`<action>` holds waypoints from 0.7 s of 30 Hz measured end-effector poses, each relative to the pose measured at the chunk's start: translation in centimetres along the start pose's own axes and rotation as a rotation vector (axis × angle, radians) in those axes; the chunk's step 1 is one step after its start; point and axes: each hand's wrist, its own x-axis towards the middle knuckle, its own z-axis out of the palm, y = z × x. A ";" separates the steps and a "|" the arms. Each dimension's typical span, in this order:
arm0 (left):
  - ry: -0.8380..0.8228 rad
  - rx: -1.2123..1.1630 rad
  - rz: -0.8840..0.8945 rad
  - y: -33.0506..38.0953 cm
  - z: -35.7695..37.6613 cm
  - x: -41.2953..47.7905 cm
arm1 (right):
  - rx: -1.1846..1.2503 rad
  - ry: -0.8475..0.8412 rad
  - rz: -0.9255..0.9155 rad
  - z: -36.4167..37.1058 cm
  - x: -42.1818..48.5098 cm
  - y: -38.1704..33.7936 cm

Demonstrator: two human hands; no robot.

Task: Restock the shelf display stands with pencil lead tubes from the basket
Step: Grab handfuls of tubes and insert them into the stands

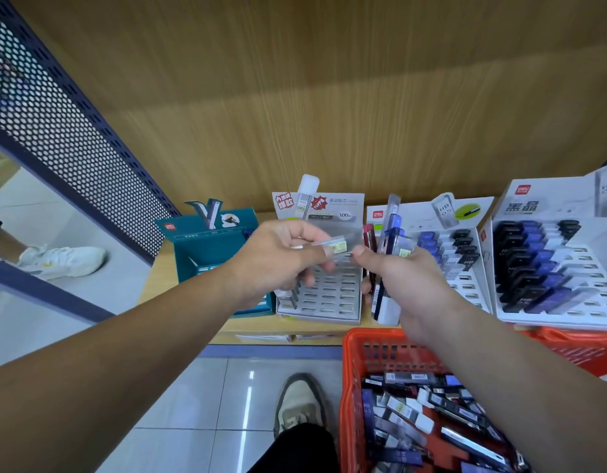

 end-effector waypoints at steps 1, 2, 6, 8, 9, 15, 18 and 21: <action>-0.028 -0.003 0.003 0.2 -0.2 -0.4 | 0.021 0.009 0.000 -0.1 0.0 -0.2; -0.045 -0.001 0.003 0.3 -0.3 -0.5 | 0.043 0.009 0.004 -0.1 0.0 -0.3; -0.006 -0.126 -0.059 0.6 0.0 -1.0 | 0.033 0.012 -0.012 -0.4 -0.2 -0.3; 0.070 -0.312 -0.109 0.9 -0.2 -1.1 | 0.034 0.045 -0.016 -0.5 0.0 -0.1; 0.086 -0.377 -0.105 1.0 -0.4 -1.1 | 0.032 0.056 -0.013 -0.6 0.0 -0.1; 0.061 -0.031 0.128 0.8 -1.5 -1.5 | 0.014 0.035 0.067 -0.2 -0.2 0.0; 0.110 0.246 0.212 0.9 -2.1 -1.1 | -0.024 -0.012 0.100 -0.2 -0.7 -0.1; 0.176 0.515 0.275 0.8 -3.1 0.1 | -0.064 -0.036 0.116 -0.6 -0.8 0.1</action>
